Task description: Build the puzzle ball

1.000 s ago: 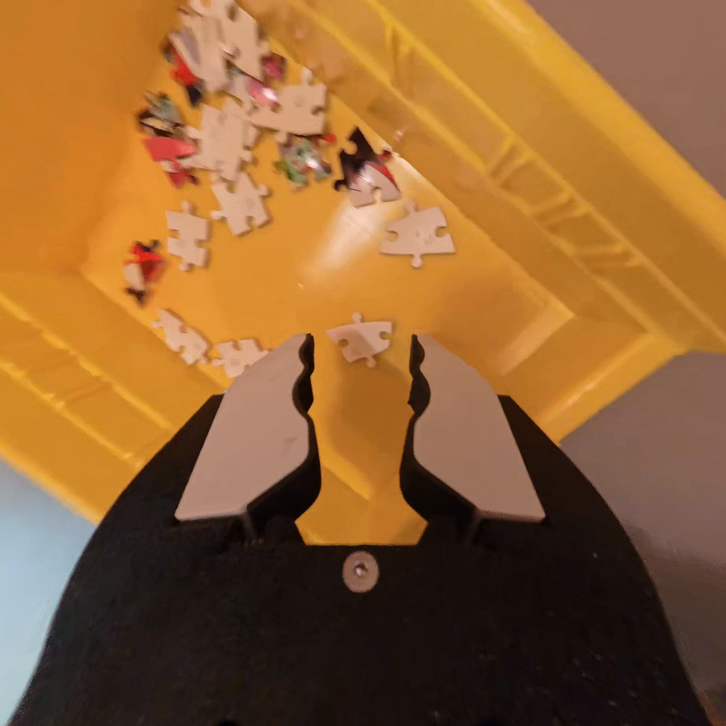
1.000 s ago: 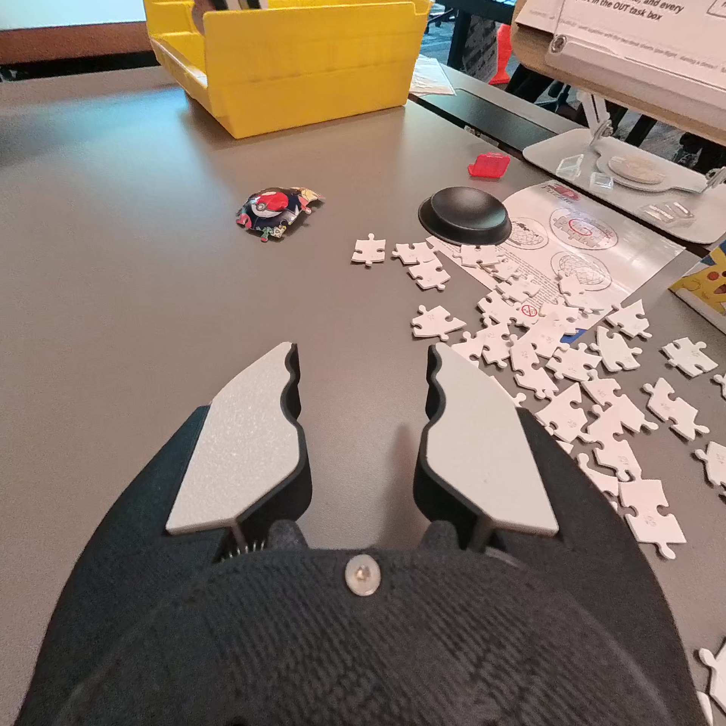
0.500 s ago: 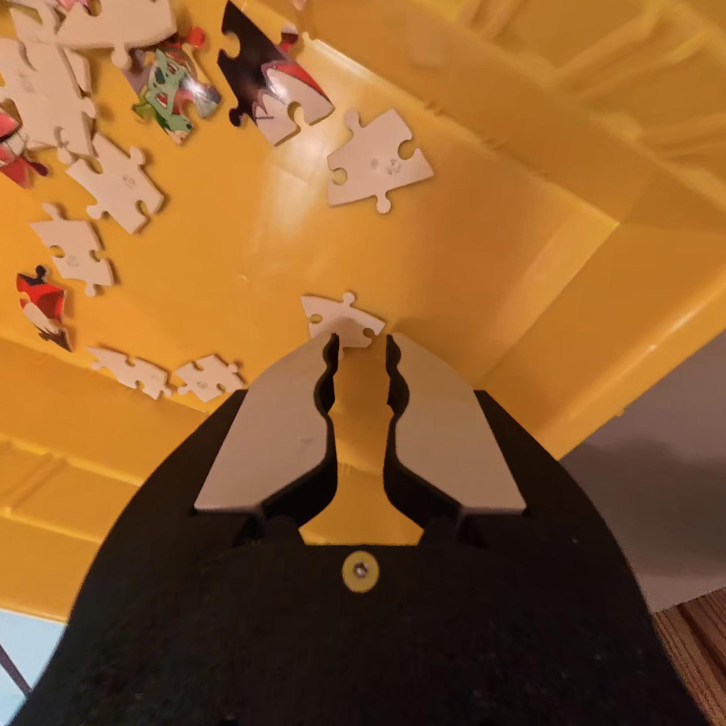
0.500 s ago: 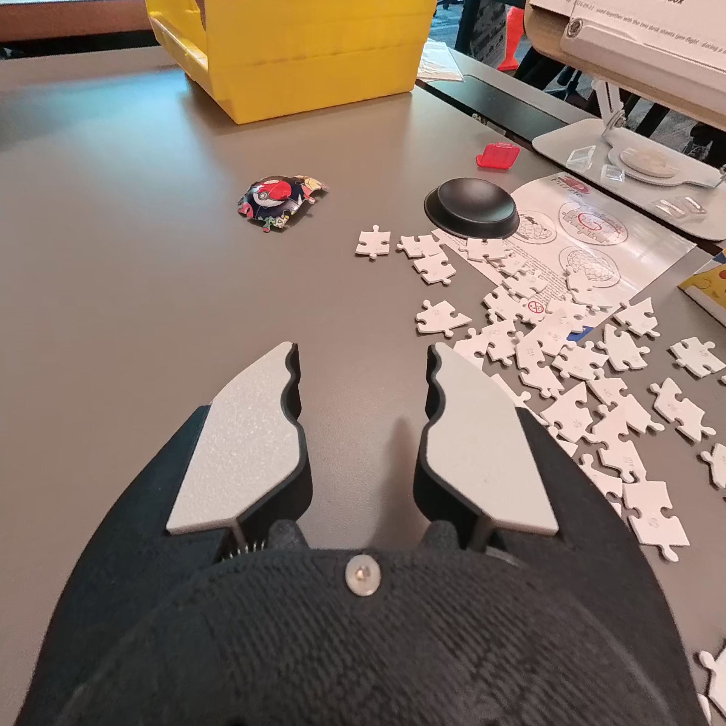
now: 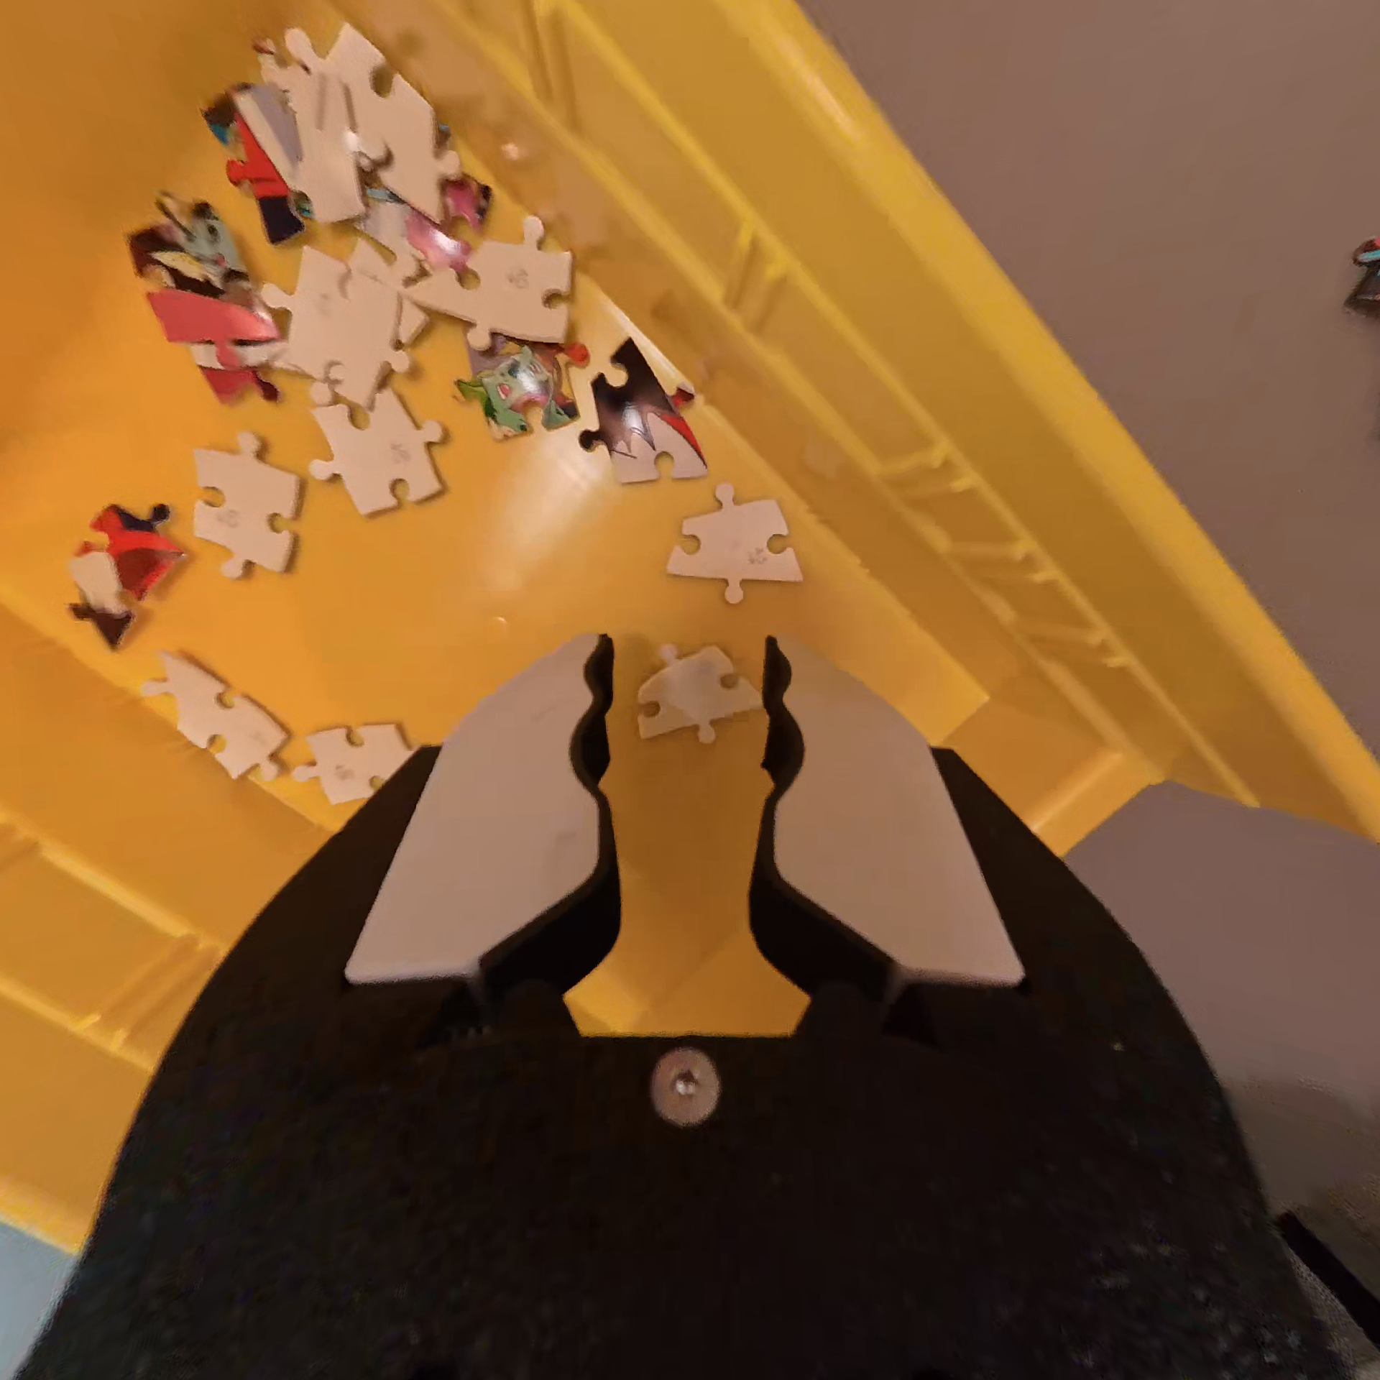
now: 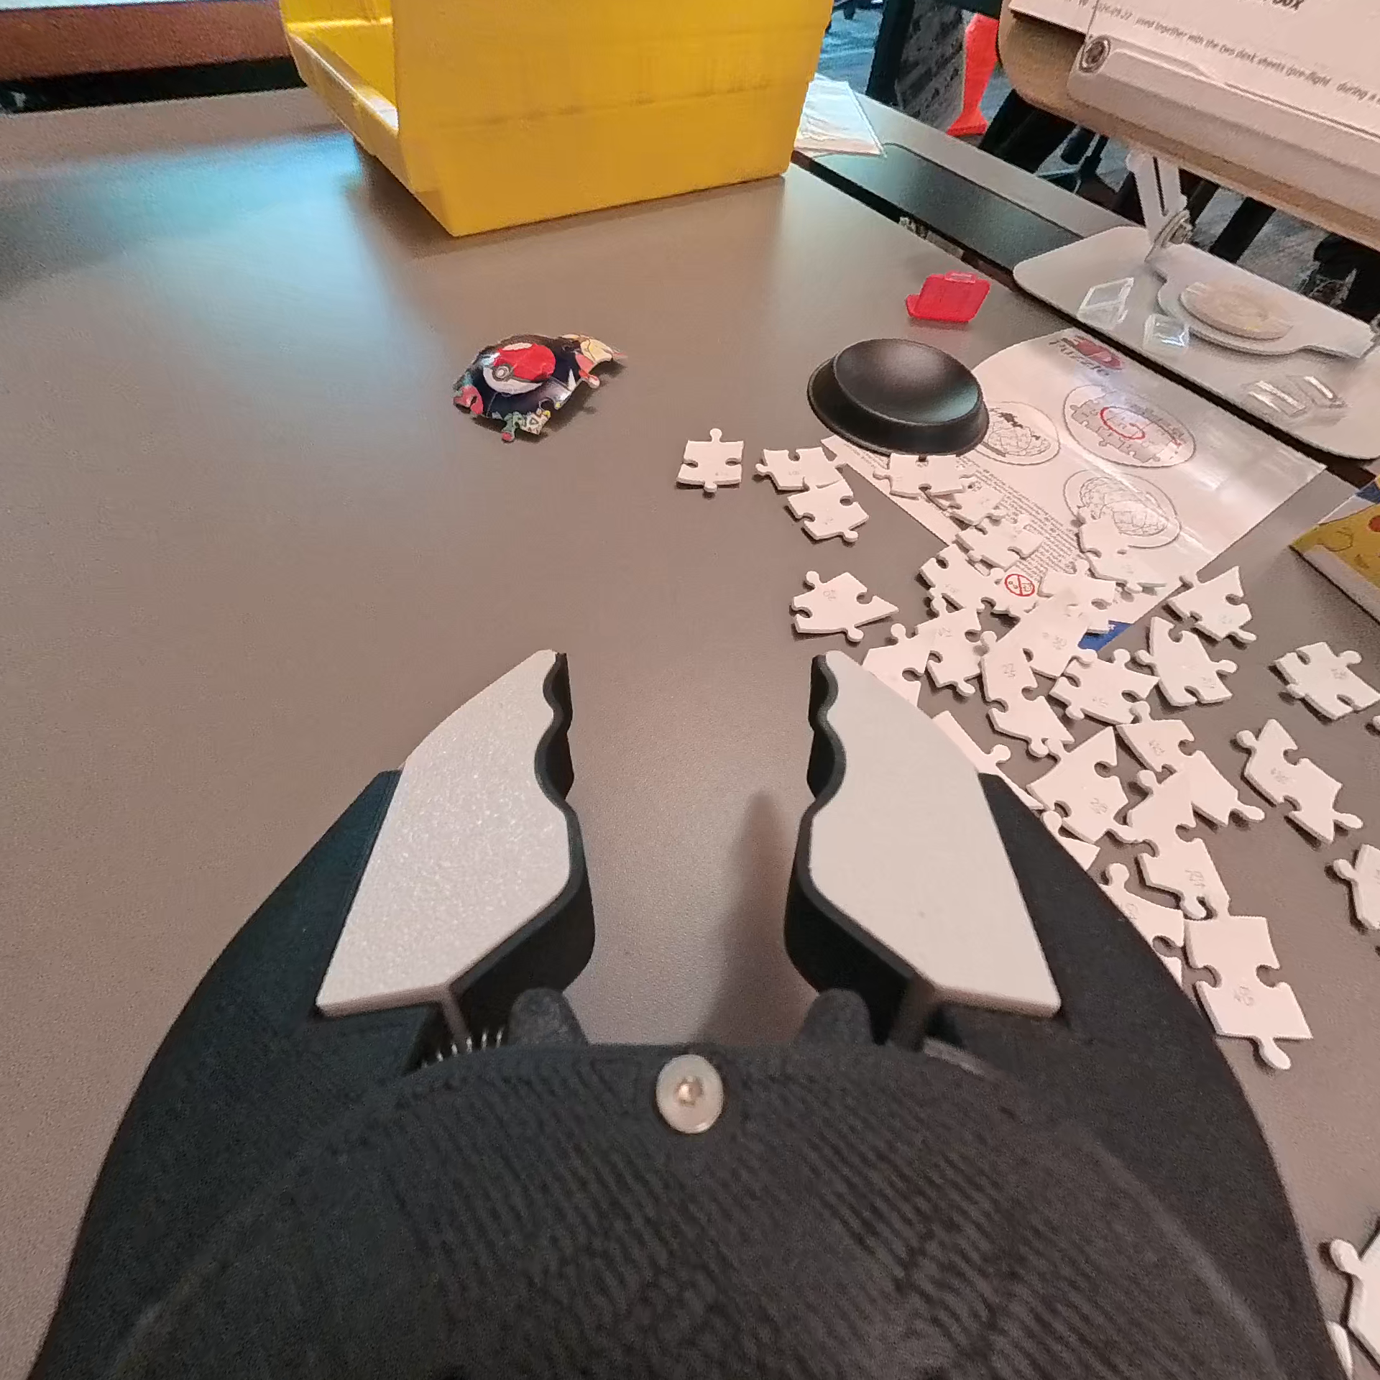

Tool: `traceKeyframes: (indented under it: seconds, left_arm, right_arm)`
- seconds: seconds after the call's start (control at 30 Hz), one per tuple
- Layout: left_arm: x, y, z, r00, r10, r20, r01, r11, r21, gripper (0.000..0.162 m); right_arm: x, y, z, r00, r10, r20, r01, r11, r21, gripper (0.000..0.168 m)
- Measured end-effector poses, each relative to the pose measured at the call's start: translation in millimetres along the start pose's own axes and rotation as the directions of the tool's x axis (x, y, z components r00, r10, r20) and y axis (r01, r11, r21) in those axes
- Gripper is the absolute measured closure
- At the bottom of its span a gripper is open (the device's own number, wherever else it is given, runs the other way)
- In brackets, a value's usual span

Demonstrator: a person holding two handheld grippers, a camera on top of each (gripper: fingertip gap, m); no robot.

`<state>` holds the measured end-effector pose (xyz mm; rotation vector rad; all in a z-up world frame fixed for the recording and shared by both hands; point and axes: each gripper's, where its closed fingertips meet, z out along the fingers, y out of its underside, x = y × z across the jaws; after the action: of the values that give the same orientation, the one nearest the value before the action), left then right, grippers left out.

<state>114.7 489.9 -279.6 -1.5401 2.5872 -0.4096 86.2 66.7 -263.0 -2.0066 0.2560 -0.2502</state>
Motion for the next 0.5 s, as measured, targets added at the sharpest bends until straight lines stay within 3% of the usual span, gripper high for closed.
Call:
traceKeyframes:
  seconds: [0.13,0.33,0.5]
  left_arm:
    - [-0.9,30.9,22.4,0.999,-0.016,0.052,0.025,0.984,-0.177,0.126]
    - [-1.6,27.8,23.9,0.994,0.083,0.077,-0.073,0.990,-0.118,0.130]
    - [-11.6,6.8,-9.9,0.995,-0.058,0.077,0.050,0.994,0.101,0.127]
  right_arm:
    - [-0.7,-0.1,-0.1,1.000,-0.007,0.000,0.007,1.000,0.000,0.106]
    - [-1.6,1.0,0.9,1.000,-0.009,0.006,0.009,1.000,-0.010,0.106]
    - [-1.2,-0.4,-0.5,1.000,-0.010,0.001,0.010,1.000,0.003,0.106]
